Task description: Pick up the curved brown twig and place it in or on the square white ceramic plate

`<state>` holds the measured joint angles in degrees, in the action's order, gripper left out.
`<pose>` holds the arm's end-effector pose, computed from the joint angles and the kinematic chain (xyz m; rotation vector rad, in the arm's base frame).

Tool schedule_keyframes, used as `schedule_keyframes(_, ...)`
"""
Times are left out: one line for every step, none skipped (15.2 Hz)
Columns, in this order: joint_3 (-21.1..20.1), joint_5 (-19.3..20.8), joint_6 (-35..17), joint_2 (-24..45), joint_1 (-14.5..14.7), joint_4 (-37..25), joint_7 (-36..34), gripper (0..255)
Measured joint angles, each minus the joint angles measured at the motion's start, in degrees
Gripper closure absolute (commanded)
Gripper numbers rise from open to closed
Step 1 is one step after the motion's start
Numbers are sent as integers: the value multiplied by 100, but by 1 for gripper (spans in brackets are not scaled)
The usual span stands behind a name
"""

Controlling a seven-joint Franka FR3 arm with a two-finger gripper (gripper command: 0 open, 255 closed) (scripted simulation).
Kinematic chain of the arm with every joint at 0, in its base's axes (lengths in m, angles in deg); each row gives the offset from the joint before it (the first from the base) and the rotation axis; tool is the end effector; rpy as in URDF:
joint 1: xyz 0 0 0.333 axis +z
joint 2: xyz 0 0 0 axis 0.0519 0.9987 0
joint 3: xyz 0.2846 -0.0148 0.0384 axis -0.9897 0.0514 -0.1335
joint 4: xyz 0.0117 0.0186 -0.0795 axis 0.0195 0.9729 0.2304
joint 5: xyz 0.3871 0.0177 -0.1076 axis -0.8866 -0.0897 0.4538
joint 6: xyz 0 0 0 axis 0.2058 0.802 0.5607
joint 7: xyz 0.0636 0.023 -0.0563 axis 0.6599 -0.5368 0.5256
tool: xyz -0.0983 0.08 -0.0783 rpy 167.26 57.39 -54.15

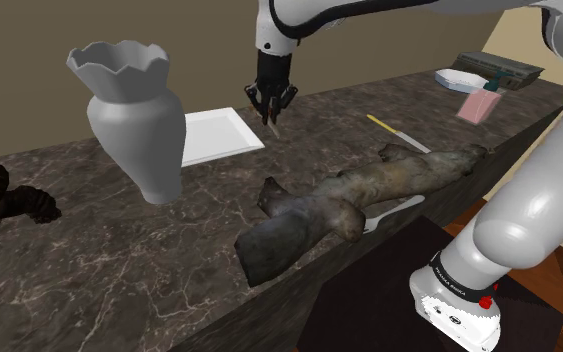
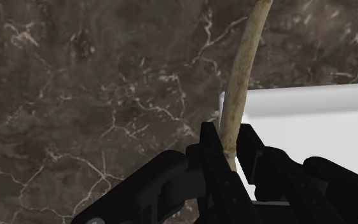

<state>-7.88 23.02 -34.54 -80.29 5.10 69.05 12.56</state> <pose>0.5339 0.2321 0.4360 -3.0896 0.3672 0.0101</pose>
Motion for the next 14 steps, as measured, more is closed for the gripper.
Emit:
schedule_keyframes(-16,87,59,224,25,-266,-64,255)
schedule_keyframes(-50,189,139,482,85,-586,-175,255)
schedule_keyframes(-82,280,202,708,154,-861,-287,255)
schedule_keyframes(-103,370,272,936,222,-1143,-377,255)
schedule_keyframes(-112,487,382,1238,302,-1535,-461,255)
schedule_keyframes(-106,592,492,1528,373,-1915,-513,255)
schedule_keyframes(-107,698,621,1818,479,-2317,-597,255)
schedule_keyframes(-97,799,760,2112,582,-2737,-650,255)
schedule_keyframes(-82,897,897,2412,694,-3163,-700,255)
schedule_keyframes(-60,983,1026,2702,798,-3574,-722,255)
schedule_keyframes(-36,1085,1263,3059,966,-4167,-771,255)
schedule_keyframes(11,1204,1551,3532,1170,-4938,-781,255)
schedule_keyframes(87,1320,1955,4122,1430,-5960,-746,255)
schedule_keyframes(121,1360,2117,4360,1532,-6350,-746,255)
